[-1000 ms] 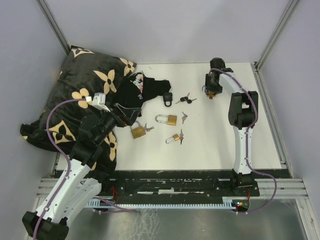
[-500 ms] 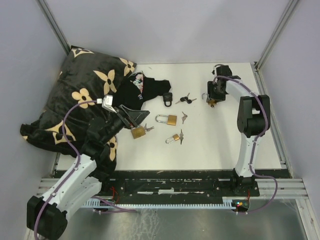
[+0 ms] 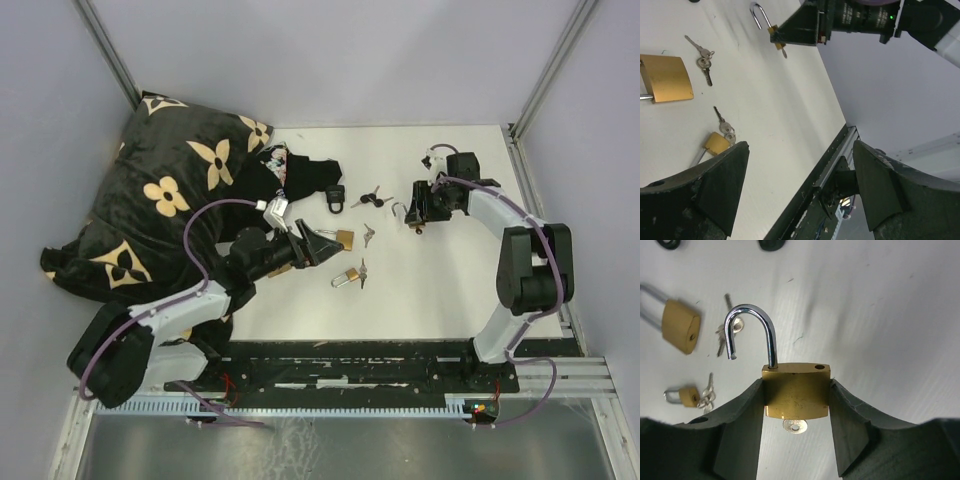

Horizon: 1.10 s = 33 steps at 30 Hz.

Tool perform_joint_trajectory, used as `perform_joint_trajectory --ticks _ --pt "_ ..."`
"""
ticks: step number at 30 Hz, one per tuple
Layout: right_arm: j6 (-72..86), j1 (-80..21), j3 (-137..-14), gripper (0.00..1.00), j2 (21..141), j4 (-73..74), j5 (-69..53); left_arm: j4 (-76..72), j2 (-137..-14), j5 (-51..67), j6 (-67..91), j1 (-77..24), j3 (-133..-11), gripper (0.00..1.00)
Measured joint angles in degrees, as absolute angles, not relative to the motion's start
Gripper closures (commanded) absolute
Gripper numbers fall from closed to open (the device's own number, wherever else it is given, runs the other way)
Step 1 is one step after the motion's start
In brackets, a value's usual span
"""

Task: Lock with the key
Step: Pick up the lock from the center of the board.

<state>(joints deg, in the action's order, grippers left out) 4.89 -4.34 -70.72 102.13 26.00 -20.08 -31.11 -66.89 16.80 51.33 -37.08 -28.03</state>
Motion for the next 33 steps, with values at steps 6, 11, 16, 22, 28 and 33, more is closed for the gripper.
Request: perform_joint_trajectory --ticks 6,11,16,22,28,33 --pt "2.2 -4.4 -63.8 0.84 93.5 25.2 -29.0 -39.9 -77.7 20.8 51.1 -37.3 -30.3 0.13" --pt "0.8 -4.4 -59.7 0.83 85.9 24.3 -34.5 -43.3 -83.9 23.4 51.5 -37.6 -34.9 0.22" --pt "-0.4 -4.4 -57.1 0.83 80.5 24.1 -39.1 -43.8 -89.1 24.6 52.7 -39.0 -40.8 0.23" --pt "-1.0 -4.8 -56.3 0.83 77.9 24.3 -43.5 -43.4 -92.6 25.5 53.0 -40.9 -45.5 0.22" --pt "-1.4 -5.5 -55.6 0.84 74.9 25.1 -47.2 -42.8 -90.4 25.6 43.4 -40.9 -44.9 0.18" --pt "-1.4 -7.6 -55.4 0.83 72.5 26.2 -49.5 -43.5 -78.1 27.3 21.6 -40.9 -36.9 0.08"
